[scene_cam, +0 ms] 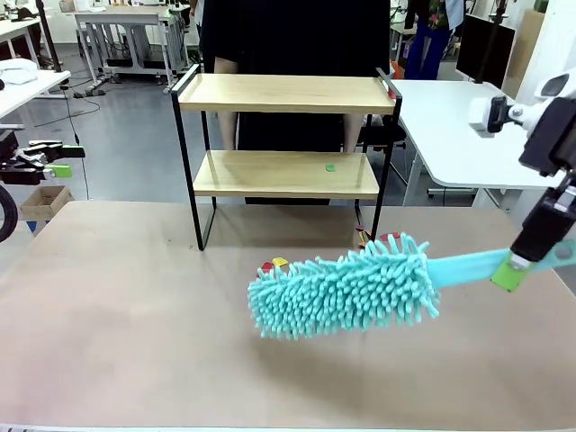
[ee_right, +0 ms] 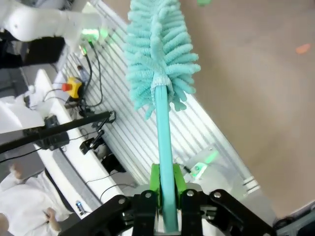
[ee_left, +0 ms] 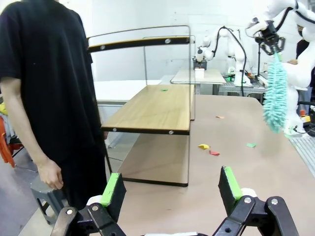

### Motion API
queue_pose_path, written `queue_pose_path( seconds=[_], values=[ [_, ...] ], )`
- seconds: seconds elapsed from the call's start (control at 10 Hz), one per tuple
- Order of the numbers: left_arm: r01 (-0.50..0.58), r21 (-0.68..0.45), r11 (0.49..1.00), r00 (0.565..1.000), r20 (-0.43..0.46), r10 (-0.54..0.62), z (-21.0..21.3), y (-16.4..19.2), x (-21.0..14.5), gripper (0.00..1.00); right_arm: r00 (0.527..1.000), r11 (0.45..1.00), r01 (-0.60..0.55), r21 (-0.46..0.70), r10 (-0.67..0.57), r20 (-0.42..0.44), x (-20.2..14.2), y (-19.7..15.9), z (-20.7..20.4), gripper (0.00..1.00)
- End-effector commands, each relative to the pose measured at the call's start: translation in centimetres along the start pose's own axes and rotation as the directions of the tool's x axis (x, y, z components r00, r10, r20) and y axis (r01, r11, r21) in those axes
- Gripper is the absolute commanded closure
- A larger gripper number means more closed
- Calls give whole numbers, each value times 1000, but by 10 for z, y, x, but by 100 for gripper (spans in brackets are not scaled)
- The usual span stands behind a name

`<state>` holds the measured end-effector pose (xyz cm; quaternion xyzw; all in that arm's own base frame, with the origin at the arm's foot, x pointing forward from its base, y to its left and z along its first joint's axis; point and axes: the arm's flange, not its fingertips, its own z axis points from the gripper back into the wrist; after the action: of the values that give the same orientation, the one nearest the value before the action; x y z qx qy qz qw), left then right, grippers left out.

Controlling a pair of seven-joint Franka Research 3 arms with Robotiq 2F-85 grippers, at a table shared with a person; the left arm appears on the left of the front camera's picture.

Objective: Clean the shelf.
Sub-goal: Hand the Duster back to the human.

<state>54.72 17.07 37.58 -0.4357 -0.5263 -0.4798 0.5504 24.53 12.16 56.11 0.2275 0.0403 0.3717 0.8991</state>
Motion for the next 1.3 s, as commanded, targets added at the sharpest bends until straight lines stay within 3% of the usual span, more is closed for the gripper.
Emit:
queue_pose_path(
  seconds=[0.0, 0.3, 0.5, 0.7, 1.0, 1.2],
  values=[
    [-16, -29, 999, 1000, -9, 15, -11, -35, 24, 0, 991, 992, -123, -2, 123, 57, 6, -39, 15, 87],
    [-36, -15, 999, 999, -17, 36, -45, -110, 40, 0, 938, 950, -308, -58, 313, 150, -7, -71, 14, 87],
    [-93, 15, 996, 996, -17, 93, -56, -154, 39, 0, 873, 891, -434, -137, 453, 181, -10, -78, 13, 87],
    [-149, 64, 987, 988, 37, 147, -62, -194, 28, 0, 788, 813, -553, -182, 581, 202, -12, -94, 11, 87],
    [-160, 114, 981, 985, 80, 151, -79, -240, 19, 0, 707, 758, -626, -182, 650, 278, -5, -108, 15, 87],
    [-166, 111, 980, 985, 64, 160, -98, -257, 6, 0, 682, 740, -645, -190, 670, 294, 5, -109, 18, 87]
  ],
)
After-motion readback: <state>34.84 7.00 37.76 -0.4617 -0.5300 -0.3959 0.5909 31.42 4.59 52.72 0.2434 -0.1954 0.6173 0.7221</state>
